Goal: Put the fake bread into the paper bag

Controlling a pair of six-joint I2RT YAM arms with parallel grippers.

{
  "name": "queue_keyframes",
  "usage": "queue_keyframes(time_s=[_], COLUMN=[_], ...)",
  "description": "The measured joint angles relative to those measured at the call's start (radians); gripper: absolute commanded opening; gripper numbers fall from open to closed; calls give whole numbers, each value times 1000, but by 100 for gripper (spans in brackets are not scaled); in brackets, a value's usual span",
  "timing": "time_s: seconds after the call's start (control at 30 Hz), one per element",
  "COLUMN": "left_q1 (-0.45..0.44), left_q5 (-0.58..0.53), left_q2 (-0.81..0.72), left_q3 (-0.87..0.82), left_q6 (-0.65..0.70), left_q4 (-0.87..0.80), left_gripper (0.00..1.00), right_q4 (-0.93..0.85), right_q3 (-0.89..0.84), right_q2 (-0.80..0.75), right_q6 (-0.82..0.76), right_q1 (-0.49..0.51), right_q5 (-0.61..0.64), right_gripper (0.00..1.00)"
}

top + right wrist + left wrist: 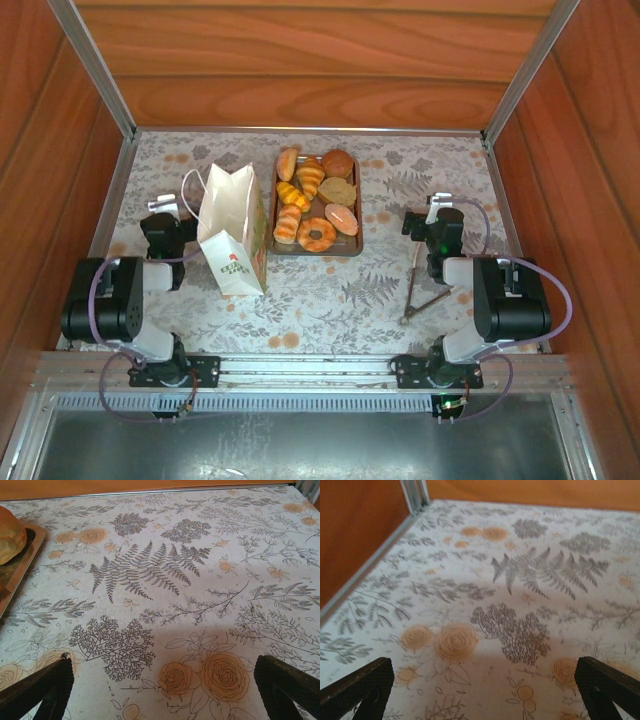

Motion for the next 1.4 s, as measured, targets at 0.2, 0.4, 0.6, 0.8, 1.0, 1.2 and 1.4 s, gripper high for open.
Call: queue_keyframes(time_s=[0.2,0.4,0.6,0.8,1.0,1.2,1.4], left_q1=[0,7,75,146,146,127,18], left_q5=[-70,-110,-87,29,173,257,336], left_q2=[-229,-353,-359,-362,-394,-505,-556], left_q3=[66,263,562,794,980,1057,1068], left_q6=[-60,-203,-371,-463,-493,-506,-533], left_q4=[-197,-495,-936,-1249,-1520,-1765,-1983], left_gripper=[100,100,100,100,100,95,85], right_q4=[0,-15,-240,-535,-815,-1018,-1120], right_q3=[0,1,59,181,294,360,384], right_q2=[0,-12,-187,-417,-586,-661,-645], right_q6=[0,2,30,115,209,273,322], right_q1=[0,0,0,0,0,0,0], right_q5=[0,3,5,-51,-187,-268,-303], right_gripper=[100,100,100,100,100,100,100])
